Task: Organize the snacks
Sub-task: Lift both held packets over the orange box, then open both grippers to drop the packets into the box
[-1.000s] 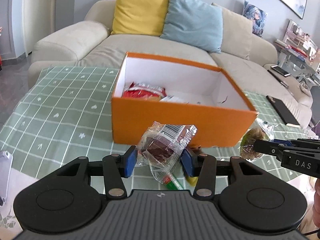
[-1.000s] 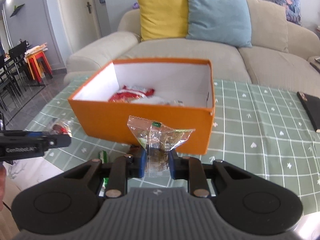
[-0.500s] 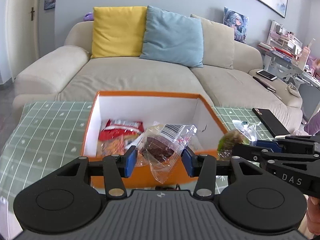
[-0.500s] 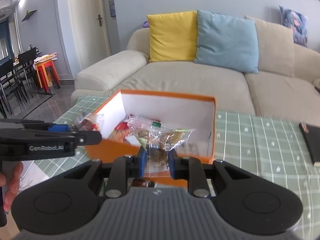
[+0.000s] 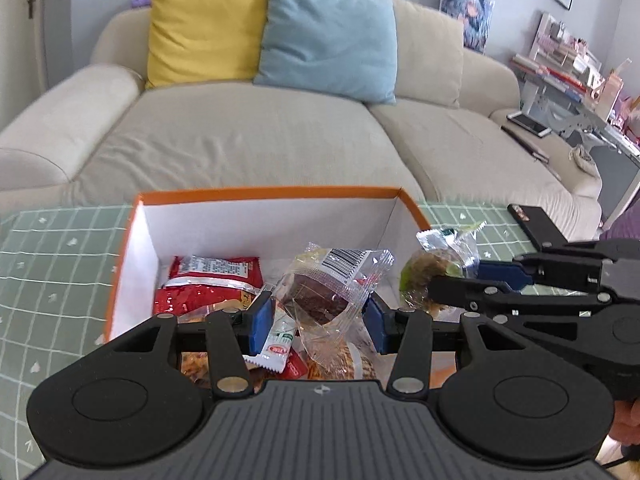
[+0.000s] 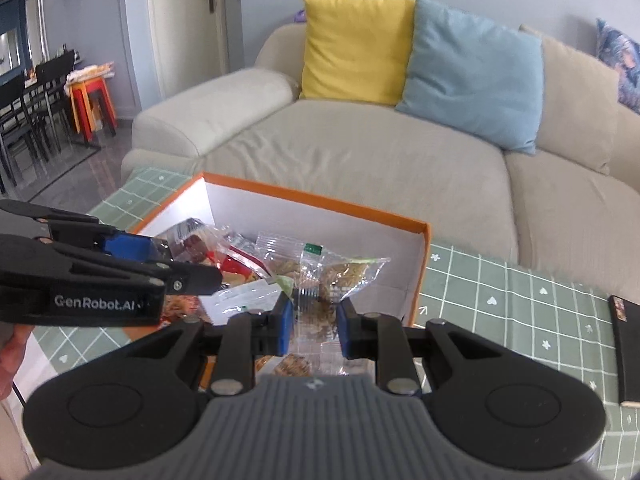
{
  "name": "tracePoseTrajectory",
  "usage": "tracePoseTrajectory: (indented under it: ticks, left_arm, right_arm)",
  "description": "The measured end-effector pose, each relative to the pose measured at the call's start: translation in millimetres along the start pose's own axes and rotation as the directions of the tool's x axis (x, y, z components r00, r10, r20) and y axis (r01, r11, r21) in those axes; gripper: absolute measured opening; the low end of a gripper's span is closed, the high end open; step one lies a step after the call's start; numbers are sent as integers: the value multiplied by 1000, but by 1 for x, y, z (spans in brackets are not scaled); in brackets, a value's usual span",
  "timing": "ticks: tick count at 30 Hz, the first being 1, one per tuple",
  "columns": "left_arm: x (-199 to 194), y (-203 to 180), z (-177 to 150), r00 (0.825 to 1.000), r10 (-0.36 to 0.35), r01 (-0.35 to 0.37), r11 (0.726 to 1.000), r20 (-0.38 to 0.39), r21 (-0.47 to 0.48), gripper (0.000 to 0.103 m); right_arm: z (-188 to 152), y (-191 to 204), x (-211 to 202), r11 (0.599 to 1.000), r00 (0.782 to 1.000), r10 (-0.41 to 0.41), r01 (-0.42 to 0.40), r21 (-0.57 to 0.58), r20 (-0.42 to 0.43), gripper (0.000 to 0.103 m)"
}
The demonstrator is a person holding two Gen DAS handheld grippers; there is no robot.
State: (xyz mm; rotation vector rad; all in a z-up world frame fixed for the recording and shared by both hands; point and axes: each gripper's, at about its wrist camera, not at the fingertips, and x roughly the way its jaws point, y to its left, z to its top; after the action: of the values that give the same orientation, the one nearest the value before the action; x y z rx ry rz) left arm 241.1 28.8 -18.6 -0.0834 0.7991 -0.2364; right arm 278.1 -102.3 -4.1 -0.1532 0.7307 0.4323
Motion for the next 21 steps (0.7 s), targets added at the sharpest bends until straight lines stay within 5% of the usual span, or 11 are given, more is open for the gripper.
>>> tracePoseTrajectory:
  ticks: [7, 14, 21]
  left_arm:
    - [44, 14, 13, 996, -29, 28, 1000, -79, -10, 54]
    - [80, 21, 20, 984, -37, 27, 998, -173, -58, 54]
    - [100, 26, 19, 975, -48, 23, 993, -216, -113, 54]
  right_arm:
    - [21, -10, 57, 998, 994, 45, -50, -40, -102, 20]
    - [24, -11, 102, 993, 979, -17, -7, -117, -201, 20]
    - [18, -16, 124, 979, 976, -66, 24, -200, -207, 20]
